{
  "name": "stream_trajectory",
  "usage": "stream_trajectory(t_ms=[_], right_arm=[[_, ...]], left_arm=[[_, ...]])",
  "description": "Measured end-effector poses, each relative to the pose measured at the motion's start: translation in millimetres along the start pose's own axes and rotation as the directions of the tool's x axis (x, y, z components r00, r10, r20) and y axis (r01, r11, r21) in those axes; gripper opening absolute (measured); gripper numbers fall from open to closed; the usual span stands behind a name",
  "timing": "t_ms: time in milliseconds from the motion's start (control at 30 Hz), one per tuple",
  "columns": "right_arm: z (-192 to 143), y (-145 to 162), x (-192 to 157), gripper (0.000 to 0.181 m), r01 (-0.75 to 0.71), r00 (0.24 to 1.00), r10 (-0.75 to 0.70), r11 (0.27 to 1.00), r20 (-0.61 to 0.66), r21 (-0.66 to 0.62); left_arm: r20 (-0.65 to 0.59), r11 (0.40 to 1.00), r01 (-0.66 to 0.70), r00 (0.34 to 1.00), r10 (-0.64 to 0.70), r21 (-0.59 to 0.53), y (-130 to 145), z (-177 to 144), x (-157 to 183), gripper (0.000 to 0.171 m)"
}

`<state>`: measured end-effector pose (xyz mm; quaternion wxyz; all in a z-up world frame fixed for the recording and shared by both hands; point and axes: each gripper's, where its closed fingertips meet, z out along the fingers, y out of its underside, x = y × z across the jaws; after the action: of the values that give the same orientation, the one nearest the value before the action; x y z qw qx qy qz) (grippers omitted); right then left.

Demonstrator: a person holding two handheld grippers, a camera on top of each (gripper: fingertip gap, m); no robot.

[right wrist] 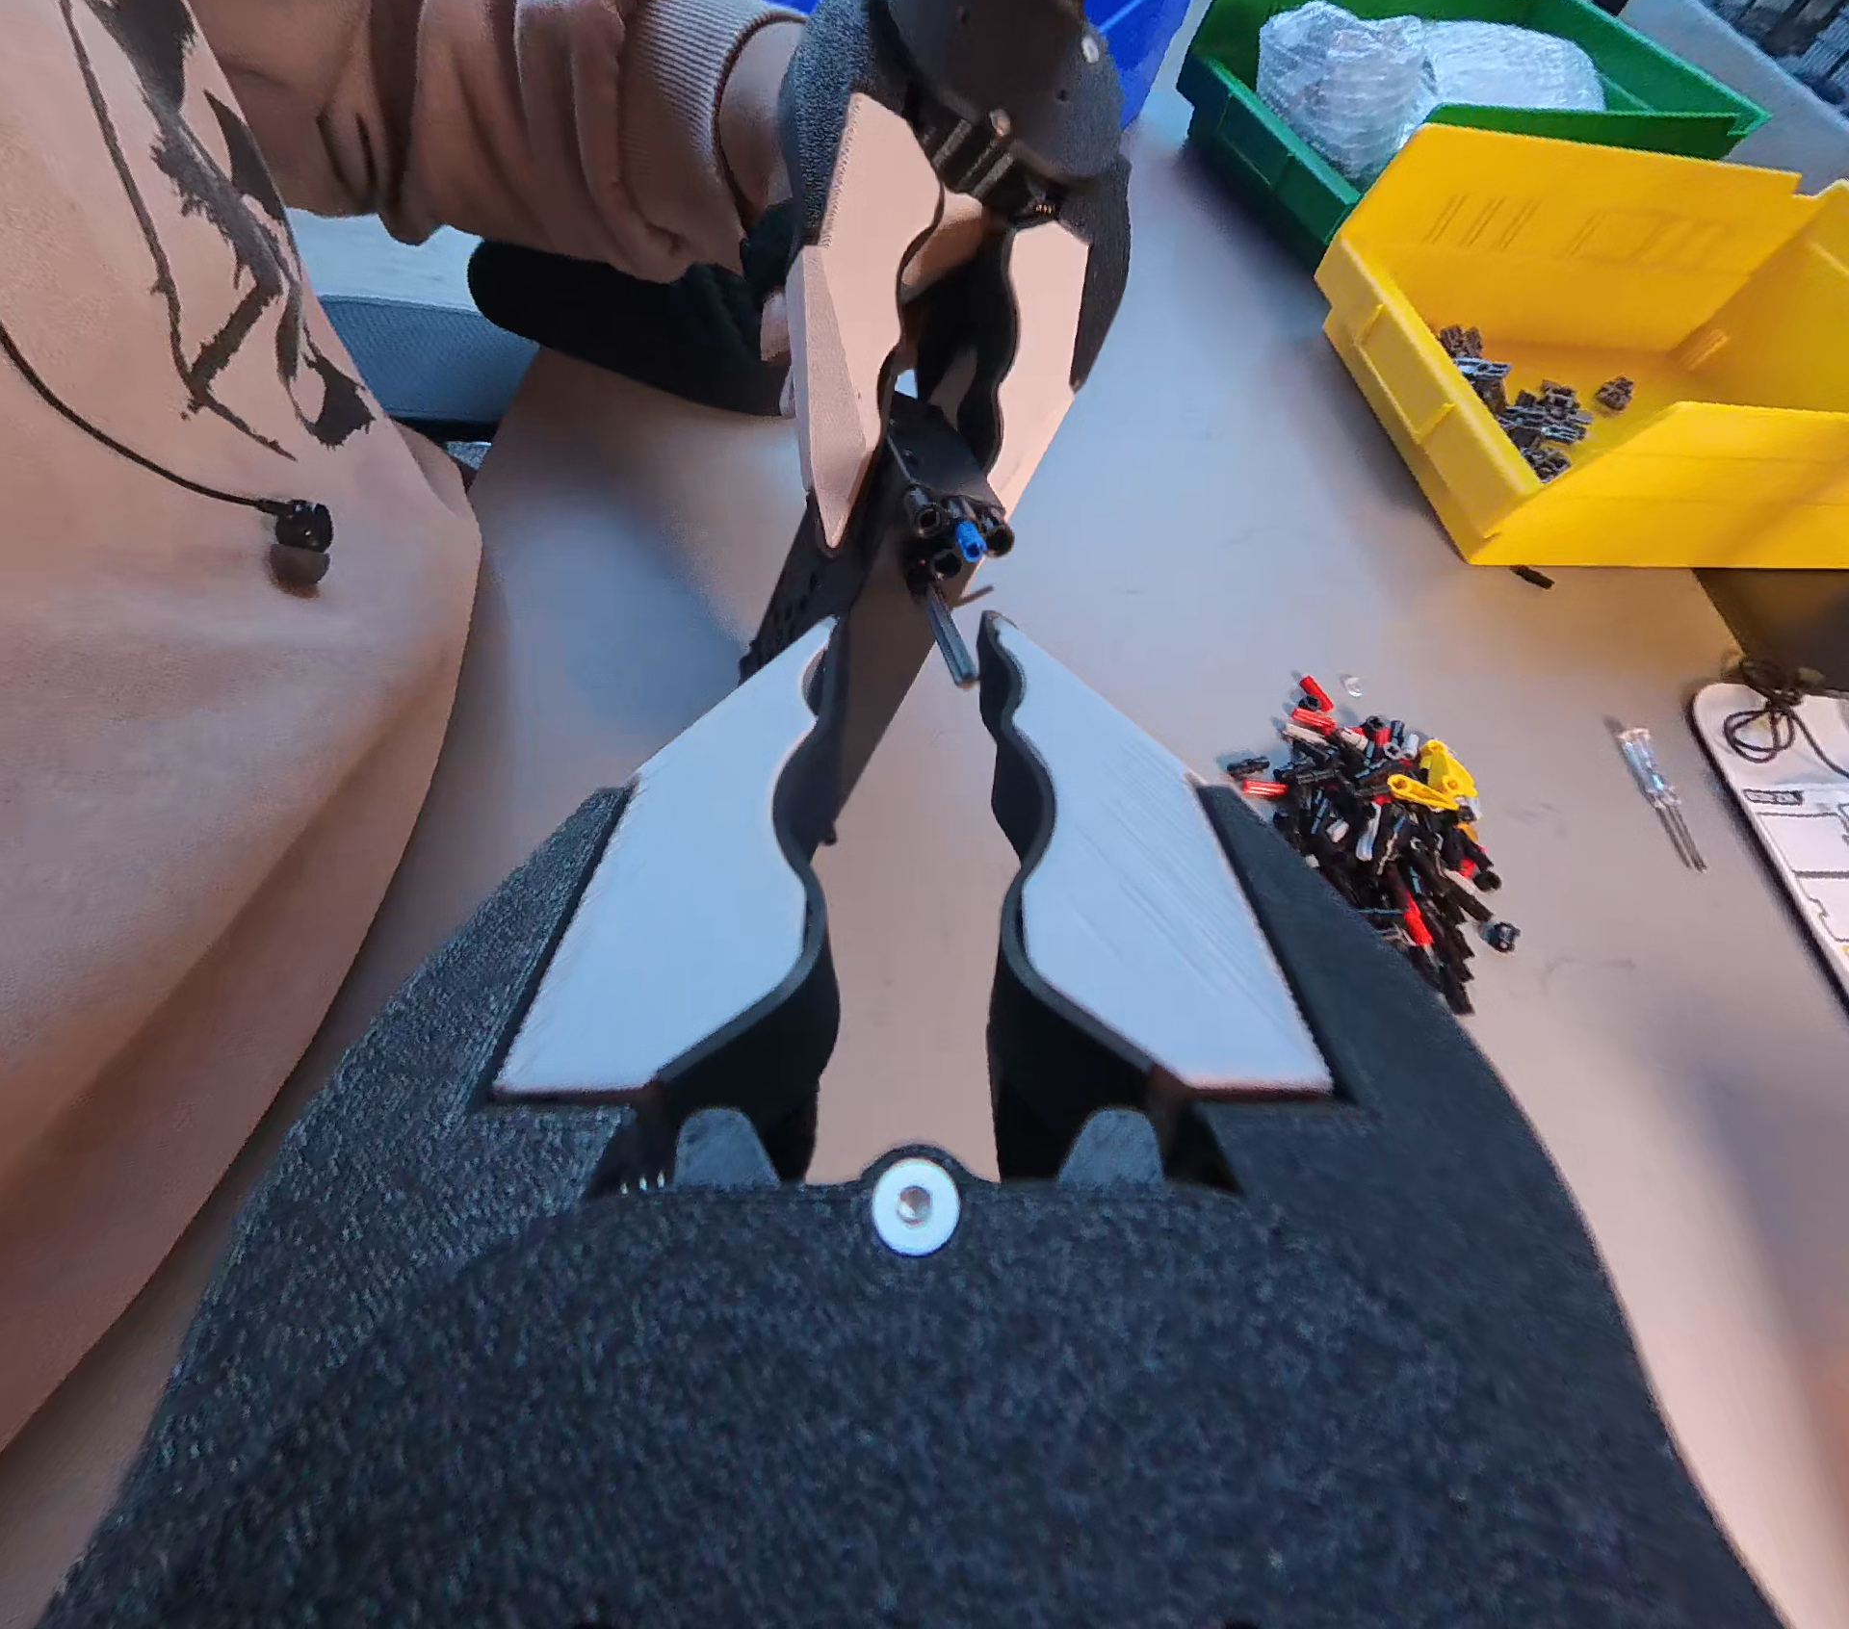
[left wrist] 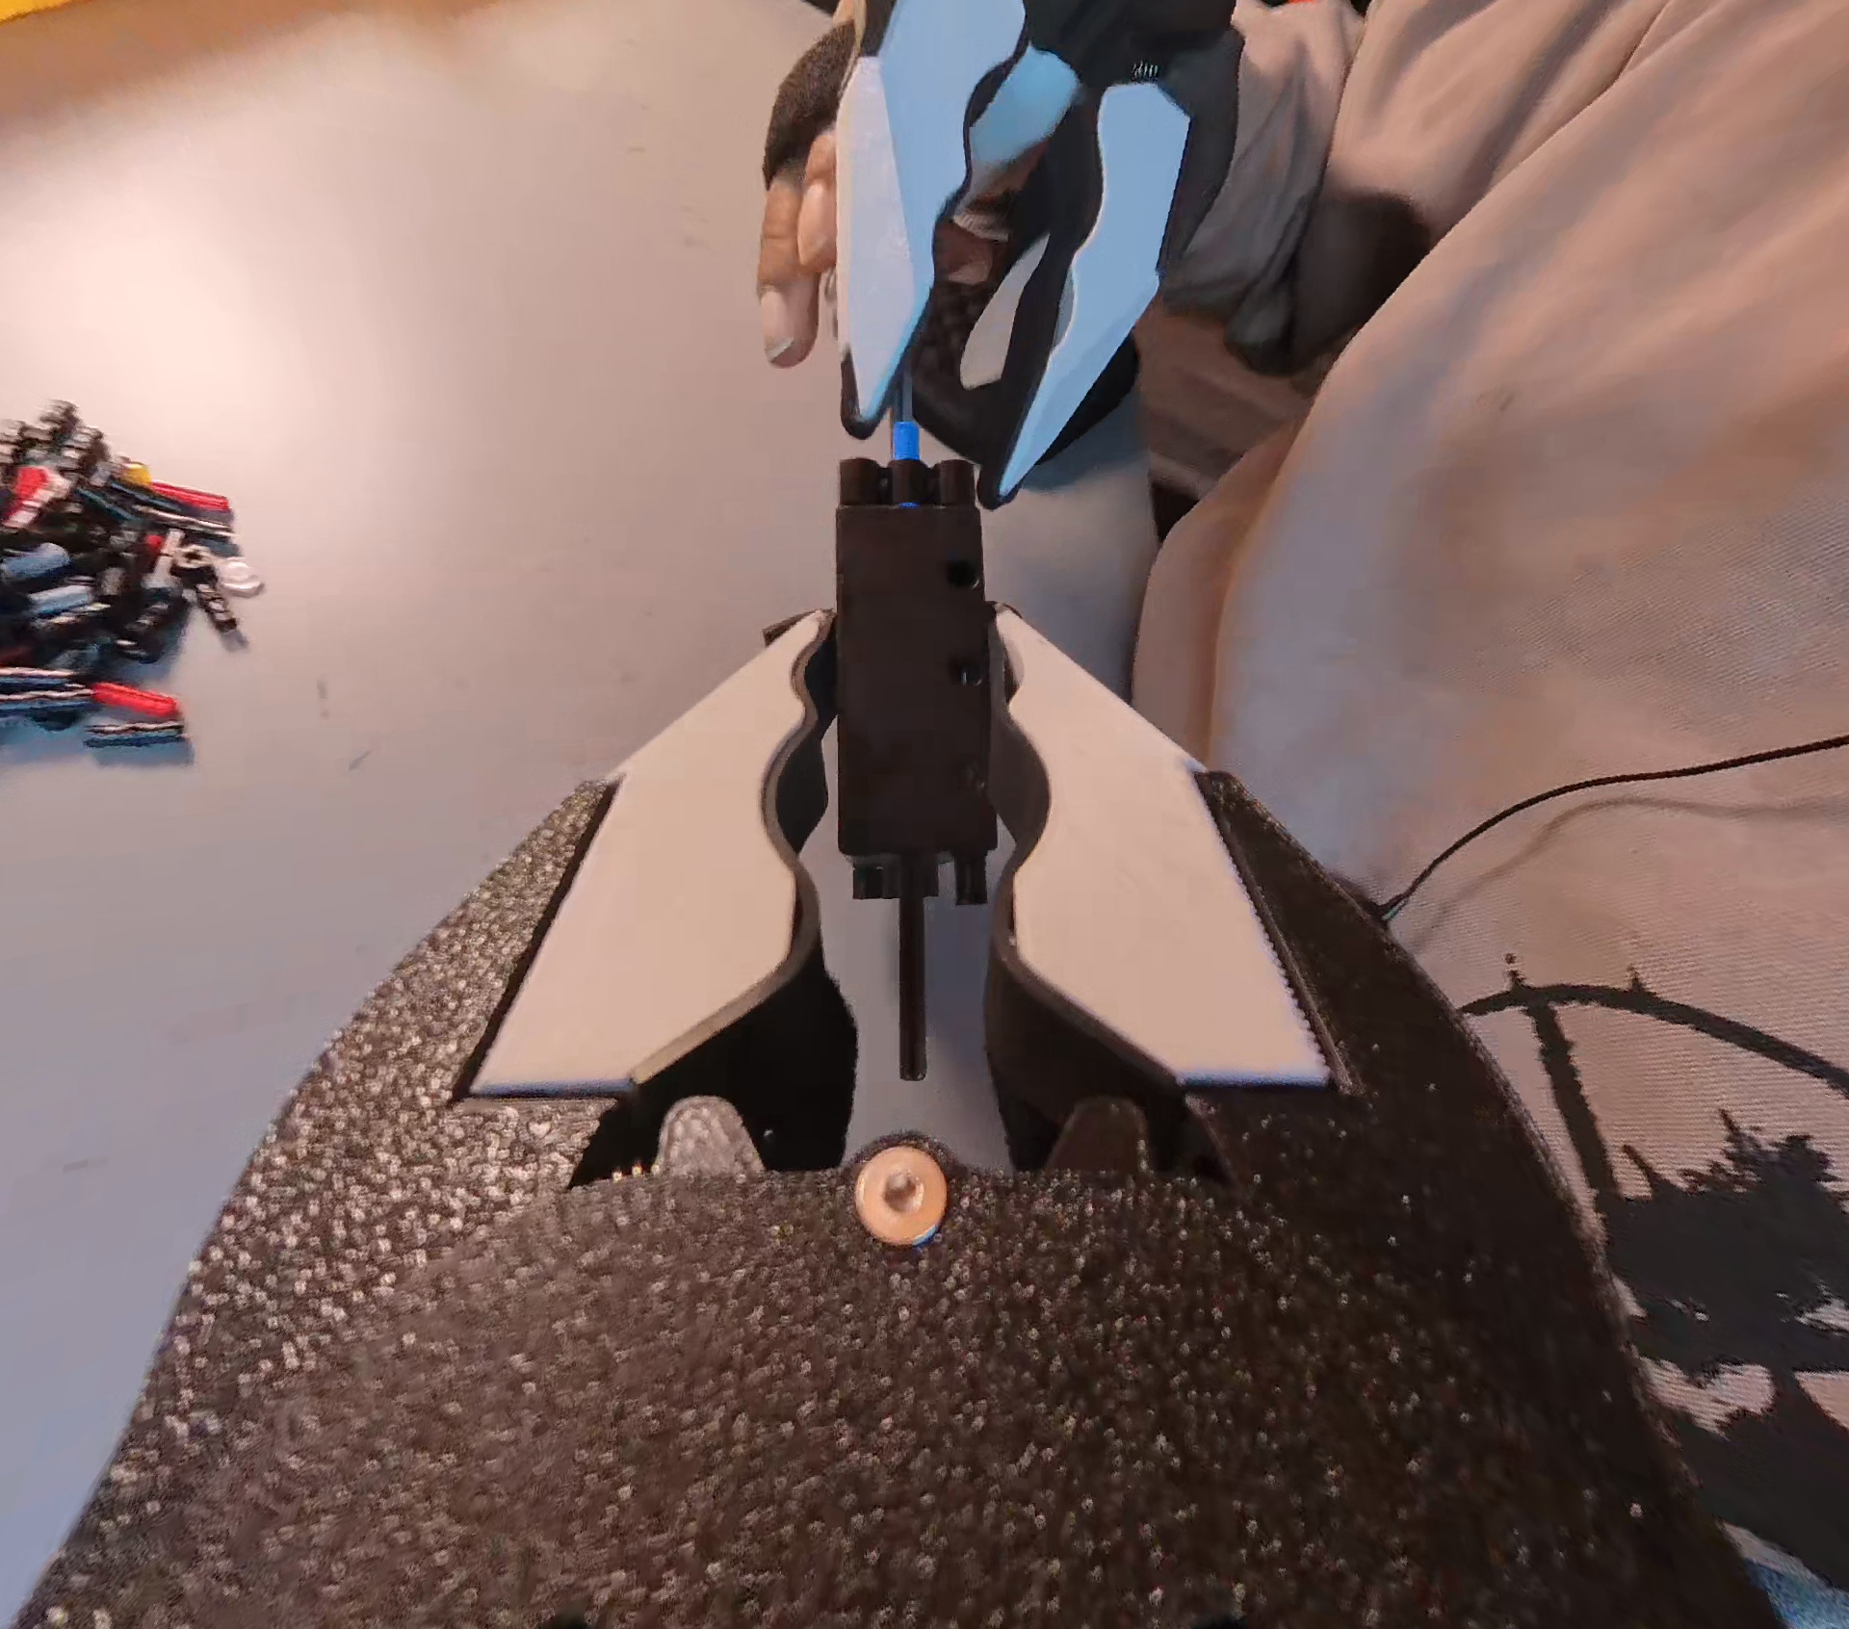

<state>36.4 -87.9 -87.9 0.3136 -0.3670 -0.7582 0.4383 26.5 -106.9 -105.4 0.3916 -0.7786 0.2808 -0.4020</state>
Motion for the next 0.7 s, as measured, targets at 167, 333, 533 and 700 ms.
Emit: stream_trajectory(t_ms=[167, 333, 533, 700], right_arm=[[2.7, -3.6, -1.8, 0.004, -0.082, 0.996, 0.08, 0.996, 0.049, 0.041], [3.4, -7.8, -0.3, 0.004, -0.167, 0.982, 0.157, 0.982, 0.102, 0.09], [4.2, -12.1, 2.0, 0.005, -0.205, 0.973, 0.189, 0.971, 0.13, 0.124], [5.9, -12.0, 4.1, 0.009, -0.249, 0.962, 0.229, 0.959, 0.149, 0.134]], left_arm=[[-0.159, 0.983, 0.159, 0.977, -0.144, 0.087, -5.8, 0.6, 6.6, 0.027], [-0.277, 0.945, 0.295, 0.928, -0.249, 0.138, -8.0, -2.1, 7.9, 0.027], [-0.354, 0.908, 0.391, 0.879, -0.32, 0.152, -9.6, -4.8, 7.5, 0.027], [-0.394, 0.88, 0.448, 0.846, -0.36, 0.16, -9.0, -6.3, 4.4, 0.027]])
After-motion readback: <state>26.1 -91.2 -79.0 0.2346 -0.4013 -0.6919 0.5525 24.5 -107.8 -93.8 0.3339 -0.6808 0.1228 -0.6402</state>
